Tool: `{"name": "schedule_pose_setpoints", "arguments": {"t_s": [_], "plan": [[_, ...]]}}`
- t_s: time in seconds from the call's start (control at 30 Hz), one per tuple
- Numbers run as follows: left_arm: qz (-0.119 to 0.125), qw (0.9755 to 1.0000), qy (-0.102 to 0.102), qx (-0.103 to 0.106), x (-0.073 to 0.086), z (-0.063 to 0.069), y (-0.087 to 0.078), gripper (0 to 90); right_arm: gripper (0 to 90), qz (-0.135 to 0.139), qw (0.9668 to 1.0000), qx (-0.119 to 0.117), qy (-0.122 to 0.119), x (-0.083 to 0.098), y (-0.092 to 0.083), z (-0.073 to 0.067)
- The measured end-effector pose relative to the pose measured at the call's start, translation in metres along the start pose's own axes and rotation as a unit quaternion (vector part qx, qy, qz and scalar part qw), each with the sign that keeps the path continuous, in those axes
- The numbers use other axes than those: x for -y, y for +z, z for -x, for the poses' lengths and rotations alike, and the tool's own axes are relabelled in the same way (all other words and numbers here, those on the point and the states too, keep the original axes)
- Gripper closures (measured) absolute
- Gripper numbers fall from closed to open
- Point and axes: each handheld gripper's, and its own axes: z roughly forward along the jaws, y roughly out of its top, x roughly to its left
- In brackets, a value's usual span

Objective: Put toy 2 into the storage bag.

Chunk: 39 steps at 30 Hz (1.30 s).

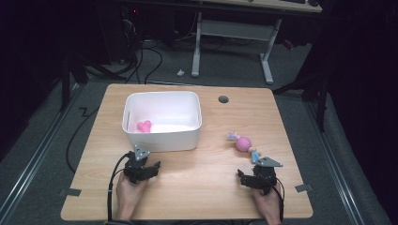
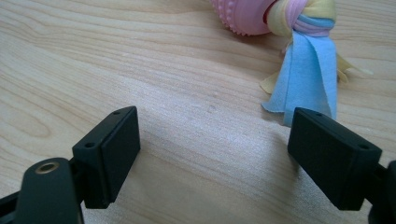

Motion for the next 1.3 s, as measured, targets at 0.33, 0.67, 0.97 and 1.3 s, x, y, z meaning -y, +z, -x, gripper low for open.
{"name": "schedule_pose_setpoints", "arguments": {"t_s": [0.33, 0.67, 0.97, 1.3], "plan": [[0.015, 0.9998, -0.002, -0.008, 0.004, 0.001, 0.002, 30.6, 16.4, 0.0, 0.9998, -0.016, -0.014, 0.0, 0.0, 0.003], [0.013, 0.9999, -0.002, -0.006, 0.005, 0.003, 0.001, 26.4, 21.0, 0.001, 0.9994, -0.029, -0.02, 0.002, -0.015, 0.003], [0.012, 0.9999, 0.001, -0.004, 0.005, 0.003, 0.001, 25.1, 25.7, 0.029, 0.999, -0.028, -0.019, -0.02, -0.038, 0.011], [0.011, 0.9999, 0.002, -0.004, 0.005, 0.003, 0.001, 24.8, 29.0, 0.028, 0.9981, -0.039, -0.038, -0.055, -0.035, 0.019]]}}
